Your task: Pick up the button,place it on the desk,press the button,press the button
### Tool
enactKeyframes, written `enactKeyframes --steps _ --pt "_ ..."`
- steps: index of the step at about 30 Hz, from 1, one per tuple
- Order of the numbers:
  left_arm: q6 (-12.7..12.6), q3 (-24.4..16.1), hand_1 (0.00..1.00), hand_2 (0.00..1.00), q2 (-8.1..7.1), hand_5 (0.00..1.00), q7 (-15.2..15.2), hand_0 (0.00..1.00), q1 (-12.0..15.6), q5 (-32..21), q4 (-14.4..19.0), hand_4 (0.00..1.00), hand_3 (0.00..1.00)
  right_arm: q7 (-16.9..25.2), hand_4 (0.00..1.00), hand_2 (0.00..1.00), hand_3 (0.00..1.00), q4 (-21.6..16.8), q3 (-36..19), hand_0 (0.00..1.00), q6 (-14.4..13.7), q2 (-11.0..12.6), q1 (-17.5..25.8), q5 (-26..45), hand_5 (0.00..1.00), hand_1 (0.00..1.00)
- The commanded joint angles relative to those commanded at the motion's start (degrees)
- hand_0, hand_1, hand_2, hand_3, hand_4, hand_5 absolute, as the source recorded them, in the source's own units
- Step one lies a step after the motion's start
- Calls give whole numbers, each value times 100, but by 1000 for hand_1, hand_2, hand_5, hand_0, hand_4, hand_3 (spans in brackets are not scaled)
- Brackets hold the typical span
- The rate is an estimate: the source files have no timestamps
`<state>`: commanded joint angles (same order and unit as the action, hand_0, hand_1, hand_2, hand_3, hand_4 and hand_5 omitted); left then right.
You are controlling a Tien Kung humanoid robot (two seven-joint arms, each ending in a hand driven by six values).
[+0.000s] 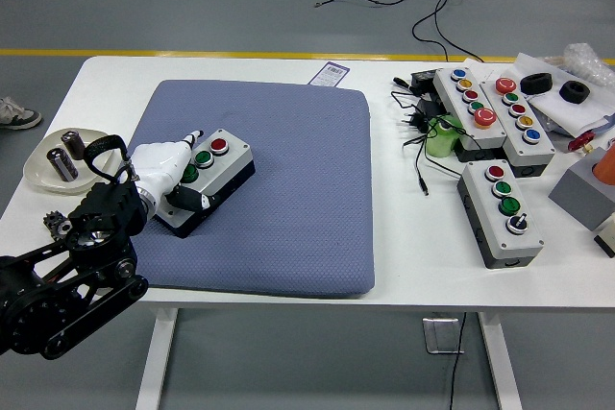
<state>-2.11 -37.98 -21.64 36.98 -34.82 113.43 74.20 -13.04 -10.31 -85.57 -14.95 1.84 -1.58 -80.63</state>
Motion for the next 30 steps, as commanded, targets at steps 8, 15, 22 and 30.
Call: enactKeyframes --steps 8,15,22,30 --pt "192 -44 101 187 4 149 0 22 -64 145 -115 888 998 -13 342 720 637 0 -10 615 0 -4 3 -12 159 678" --pt "172 -51 26 86 9 237 0 21 -90 170 -97 915 441 -19 342 720 637 0 -23 612 -1 -6 15 -27 159 679" --pt "131 -68 21 77 9 327 0 22 -98 113 -127 912 412 -16 342 719 637 0 -41 613 -2 -4 25 -60 159 679" --pt "-68 -52 17 76 -7 253 0 24 -104 227 -79 890 382 -16 342 720 637 0 -59 611 -2 -3 31 -89 158 678"
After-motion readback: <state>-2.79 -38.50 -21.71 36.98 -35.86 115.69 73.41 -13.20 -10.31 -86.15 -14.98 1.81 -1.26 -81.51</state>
